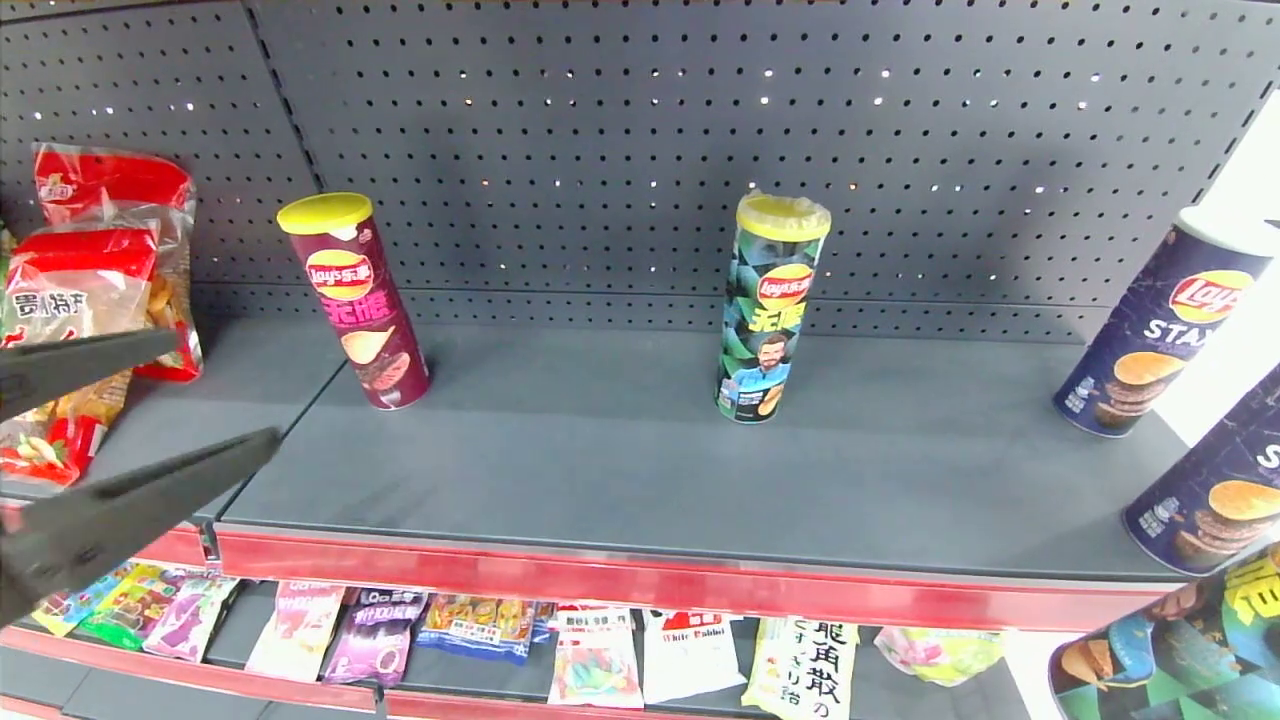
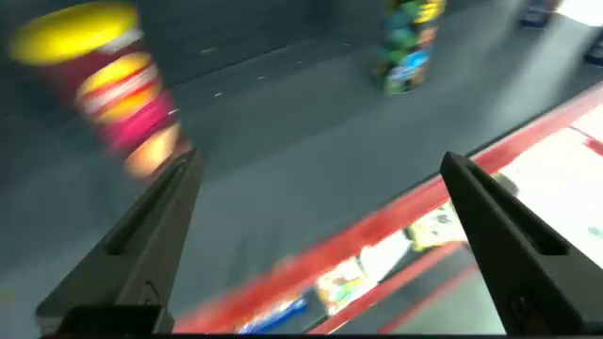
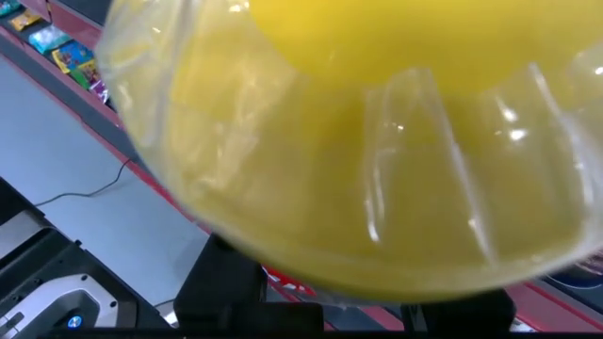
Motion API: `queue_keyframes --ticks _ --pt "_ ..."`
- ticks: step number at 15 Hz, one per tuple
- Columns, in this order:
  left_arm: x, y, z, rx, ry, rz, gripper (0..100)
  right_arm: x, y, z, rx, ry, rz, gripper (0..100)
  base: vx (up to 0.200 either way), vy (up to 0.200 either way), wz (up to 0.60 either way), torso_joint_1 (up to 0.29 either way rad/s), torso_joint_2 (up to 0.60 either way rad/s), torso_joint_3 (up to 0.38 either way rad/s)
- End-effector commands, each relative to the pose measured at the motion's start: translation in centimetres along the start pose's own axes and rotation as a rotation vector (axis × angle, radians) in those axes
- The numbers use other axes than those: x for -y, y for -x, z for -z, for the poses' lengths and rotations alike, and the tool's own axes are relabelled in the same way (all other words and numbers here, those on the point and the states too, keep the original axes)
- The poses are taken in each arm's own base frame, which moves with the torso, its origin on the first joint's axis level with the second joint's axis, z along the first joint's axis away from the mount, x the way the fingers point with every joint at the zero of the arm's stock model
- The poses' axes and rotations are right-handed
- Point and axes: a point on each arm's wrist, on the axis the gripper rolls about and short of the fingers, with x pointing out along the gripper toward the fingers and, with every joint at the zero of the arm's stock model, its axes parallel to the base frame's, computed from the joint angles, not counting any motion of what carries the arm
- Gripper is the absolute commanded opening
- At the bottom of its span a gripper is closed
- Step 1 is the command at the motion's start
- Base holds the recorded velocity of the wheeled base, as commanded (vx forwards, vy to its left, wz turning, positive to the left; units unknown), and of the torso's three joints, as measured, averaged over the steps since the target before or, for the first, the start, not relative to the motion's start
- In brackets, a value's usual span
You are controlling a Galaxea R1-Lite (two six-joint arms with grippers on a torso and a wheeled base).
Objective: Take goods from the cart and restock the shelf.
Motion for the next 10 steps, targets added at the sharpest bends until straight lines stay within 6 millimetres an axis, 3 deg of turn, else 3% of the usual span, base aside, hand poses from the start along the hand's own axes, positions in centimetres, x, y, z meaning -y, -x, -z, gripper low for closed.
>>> queue_keyframes --ticks 1,5,10 --pt "-0.9 -13.3 0.2 -0.092 -0.005 0.275 100 0.1 -0.1 -0.1 -0.005 -0.003 0.001 0 0.000 0.000 0.00 0.000 0.00 0.000" --pt "0.1 -19.4 0.4 -0.074 -0.012 0.409 100 0.2 -0.3 -0.1 -0.015 -0.008 0.003 0 0.000 0.000 0.00 0.000 0.00 0.000" --pt "-0.3 -25.3 0.3 -0.048 -0.045 0.419 100 0.2 -0.4 -0.2 -0.014 -0.008 0.007 0 0.000 0.000 0.00 0.000 0.00 0.000"
